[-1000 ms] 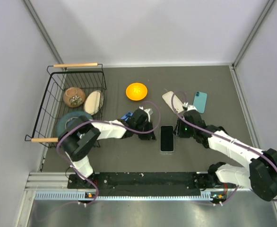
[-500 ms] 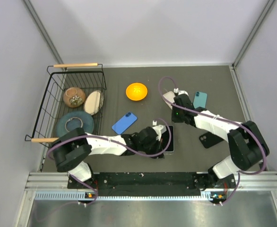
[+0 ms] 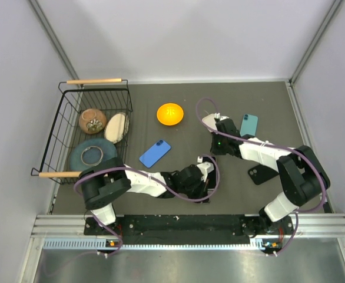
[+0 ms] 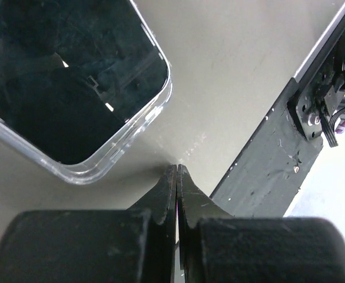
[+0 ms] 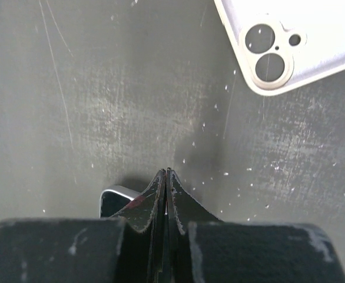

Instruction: Put the phone into the phone case

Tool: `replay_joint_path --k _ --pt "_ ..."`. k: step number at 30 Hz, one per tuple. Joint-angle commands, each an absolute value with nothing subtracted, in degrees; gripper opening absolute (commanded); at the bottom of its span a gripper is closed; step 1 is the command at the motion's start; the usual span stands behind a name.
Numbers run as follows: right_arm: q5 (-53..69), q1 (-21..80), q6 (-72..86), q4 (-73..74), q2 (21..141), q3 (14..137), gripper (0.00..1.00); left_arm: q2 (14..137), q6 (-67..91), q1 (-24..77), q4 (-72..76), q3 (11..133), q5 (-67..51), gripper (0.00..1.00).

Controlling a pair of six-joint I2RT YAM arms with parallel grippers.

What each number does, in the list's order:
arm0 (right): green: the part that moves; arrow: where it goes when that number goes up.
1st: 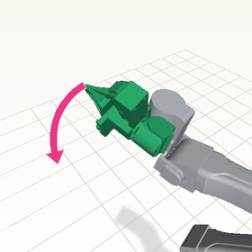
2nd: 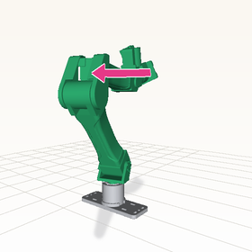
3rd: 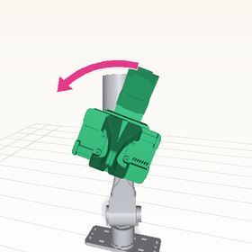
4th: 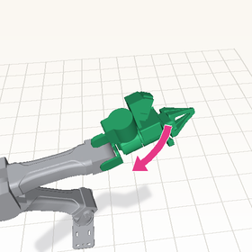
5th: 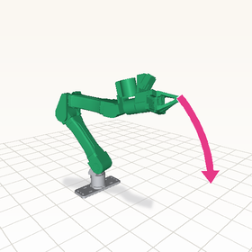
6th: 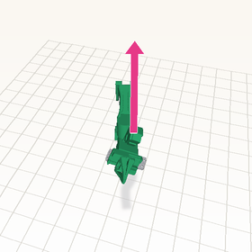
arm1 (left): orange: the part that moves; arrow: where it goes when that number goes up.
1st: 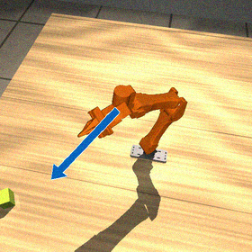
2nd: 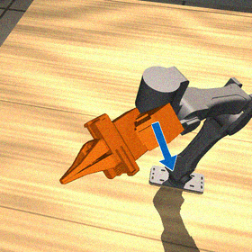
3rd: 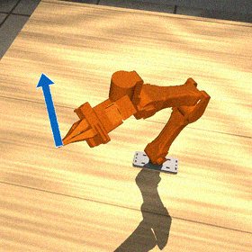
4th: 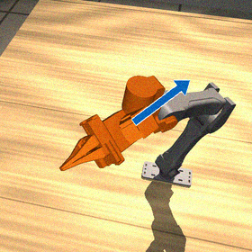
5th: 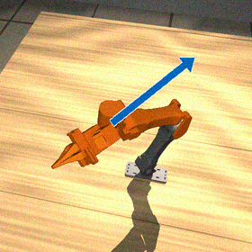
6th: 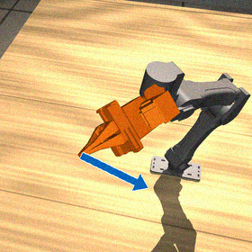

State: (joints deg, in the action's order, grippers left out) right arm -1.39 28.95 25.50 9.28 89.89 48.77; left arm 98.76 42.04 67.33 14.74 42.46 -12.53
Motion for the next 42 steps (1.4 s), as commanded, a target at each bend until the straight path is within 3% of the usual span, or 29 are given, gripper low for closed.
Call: replay_joint_path --k 1,29,31,32,33,34,36,37,39,42 --pt "-0.2 28.3 26.0 6.4 90.1 48.1 0.00 100.6 41.5 67.5 16.5 45.5 -11.0 0.00" --pt "3.2 28.4 30.0 3.9 82.0 39.6 0.00 104.1 41.1 67.5 10.0 49.7 -6.0 0.00" --pt "1.2 28.3 29.5 5.6 82.2 41.8 0.04 102.1 41.1 67.5 10.3 49.0 -7.2 0.00" --pt "0.6 28.0 29.1 7.8 82.2 42.9 0.06 100.2 41.0 67.5 10.0 48.9 -7.6 0.02" --pt "0.3 27.8 28.9 9.0 82.2 43.7 0.16 99.2 40.8 67.5 8.8 49.7 -7.6 0.07" --pt "0.2 27.4 28.8 9.9 81.7 44.8 0.20 98.1 40.9 67.5 4.9 50.2 -6.1 0.21" --pt "0.2 26.2 28.8 11.8 80.7 45.3 0.29 94.1 40.3 67.6 3.0 50.6 -4.8 0.31" --pt "0.2 25.8 28.9 12.0 79.1 44.7 0.31 92.7 40.1 67.5 2.4 50.7 -3.8 0.42" --pt "0.3 24.5 29.4 12.3 77.4 43.5 0.38 89.2 39.4 67.4 0.5 50.6 -2.6 0.48" --pt "2.1 24.0 30.5 11.6 73.2 39.8 0.48 86.4 38.3 67.4 -4.0 51.7 1.7 0.50"
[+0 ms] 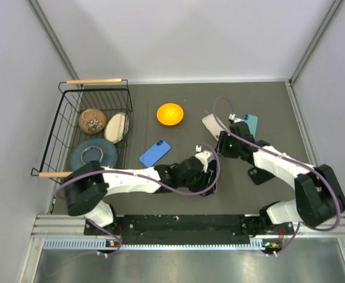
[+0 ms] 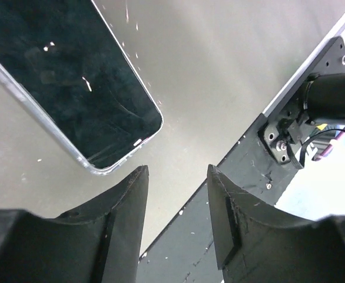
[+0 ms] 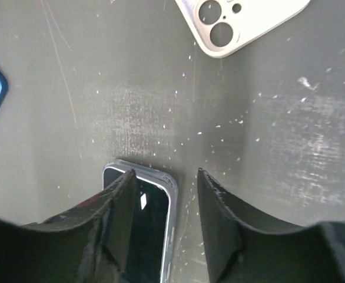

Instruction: Put the phone into the phone case

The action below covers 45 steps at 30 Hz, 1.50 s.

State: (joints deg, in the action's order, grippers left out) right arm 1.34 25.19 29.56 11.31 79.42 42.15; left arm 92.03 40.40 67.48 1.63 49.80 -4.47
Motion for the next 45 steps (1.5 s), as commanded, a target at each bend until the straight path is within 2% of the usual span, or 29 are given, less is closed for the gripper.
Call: replay_joint_path --k 1,3,6,11,12,15,16,19,23,29,40,45 --pt "4.5 24.0 31.3 10.8 72.3 37.4 0.51 86.0 38.1 67.1 -5.3 51.9 3.8 0.50" --pt "7.7 23.9 32.3 8.8 69.4 34.7 0.58 85.9 38.6 66.0 -8.4 52.6 7.1 0.50" --pt "11.8 24.0 34.6 5.9 66.1 30.5 0.64 87.2 39.5 61.4 -8.1 52.3 3.1 0.49" --pt "14.6 24.0 37.2 0.7 63.9 24.8 0.67 91.9 40.2 55.7 -5.4 53.1 -1.0 0.46" --pt "15.0 24.1 37.2 0.4 64.9 24.3 0.67 92.8 40.4 54.8 -5.3 53.4 -2.7 0.44" --pt "16.2 24.1 37.5 -1.8 66.4 22.7 0.68 95.9 41.6 51.4 -4.7 54.7 -5.7 0.32" --pt "16.9 24.0 38.1 -2.4 67.1 22.2 0.69 97.3 41.3 50.5 -4.2 54.9 -6.9 0.24" --pt "17.7 24.8 39.6 -5.6 68.0 20.7 0.71 99.9 40.7 50.1 -5.2 56.7 -7.2 0.14" --pt "17.1 26.5 40.9 -6.8 69.7 20.7 0.72 102.3 41.1 50.1 -4.5 57.0 -9.7 0.08" --pt "16.3 28.7 43.4 -7.6 71.9 21.9 0.72 104.1 42.7 50.2 -0.8 54.3 -13.4 0.04" --pt "30.2 28.5 49.1 -25.4 70.0 19.7 0.73 105.1 43.4 50.2 2.7 51.8 -14.9 0.02" --pt "32.1 27.7 49.6 -26.7 67.3 18.1 0.73 105.0 43.2 50.2 2.7 51.8 -14.7 0.02"
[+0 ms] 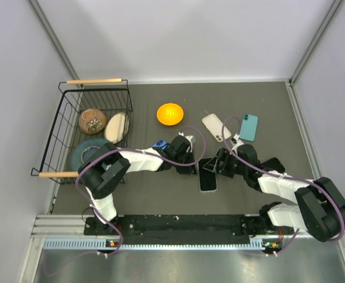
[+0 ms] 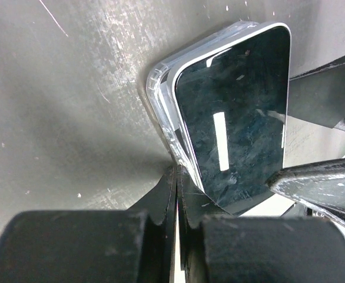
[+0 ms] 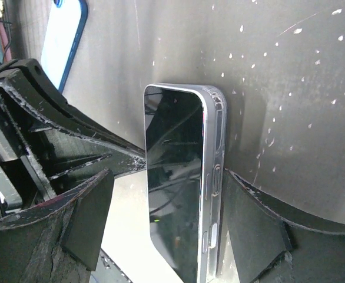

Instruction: Put the phone into the phone case

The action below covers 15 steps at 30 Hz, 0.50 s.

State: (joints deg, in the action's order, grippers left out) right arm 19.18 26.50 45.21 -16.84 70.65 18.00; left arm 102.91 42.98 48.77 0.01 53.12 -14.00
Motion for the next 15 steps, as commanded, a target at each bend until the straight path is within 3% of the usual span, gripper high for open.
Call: replay_joint_path --k 1,7,15 --pt "32.3 27.4 49.7 -26.8 66.8 17.8 0.73 105.0 43.2 50.2 2.8 51.9 -14.7 0.02" --pt "32.6 25.6 48.3 -23.3 62.7 17.1 0.73 104.8 43.1 50.2 2.7 51.7 -14.2 0.02" --pt "28.8 25.6 45.4 -18.3 66.6 18.4 0.73 104.4 43.1 50.2 2.7 51.6 -14.5 0.02"
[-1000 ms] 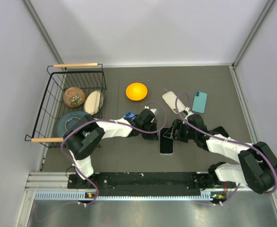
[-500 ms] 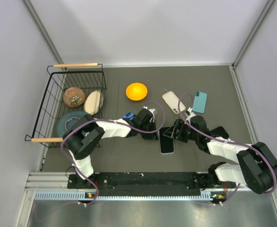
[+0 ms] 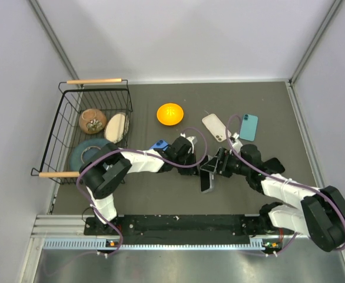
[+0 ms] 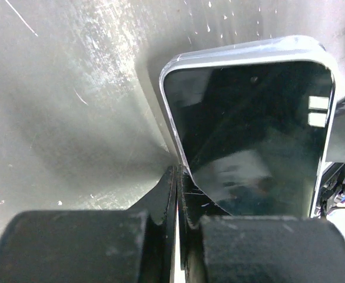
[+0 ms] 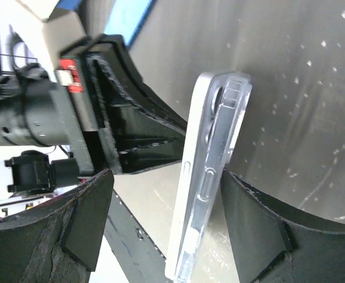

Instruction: Put the phone into the phone case

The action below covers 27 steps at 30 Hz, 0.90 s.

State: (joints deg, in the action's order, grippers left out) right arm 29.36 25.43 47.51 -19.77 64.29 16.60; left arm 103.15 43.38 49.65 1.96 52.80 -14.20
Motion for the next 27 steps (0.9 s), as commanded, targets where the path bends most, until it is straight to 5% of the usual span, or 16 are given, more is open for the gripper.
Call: replay_joint_path --k 1,7,12,22,27 --pt "28.7 25.5 45.3 -18.6 66.9 18.2 0.73 104.3 43.0 50.2 2.6 51.6 -14.4 0.02" --pt "28.8 25.6 45.3 -19.3 67.3 18.3 0.48 104.3 42.5 50.2 2.0 51.9 -14.1 0.02" --pt "29.0 25.5 44.9 -18.8 67.1 18.5 0.41 104.4 41.9 50.2 1.5 52.4 -13.5 0.02" --pt "26.3 25.5 41.8 -13.4 67.8 20.1 0.03 104.1 41.7 50.2 1.5 52.1 -13.4 0.01" --pt "26.3 25.4 41.0 -13.1 68.7 20.7 0.01 103.9 41.7 50.2 1.5 51.9 -13.4 0.02"
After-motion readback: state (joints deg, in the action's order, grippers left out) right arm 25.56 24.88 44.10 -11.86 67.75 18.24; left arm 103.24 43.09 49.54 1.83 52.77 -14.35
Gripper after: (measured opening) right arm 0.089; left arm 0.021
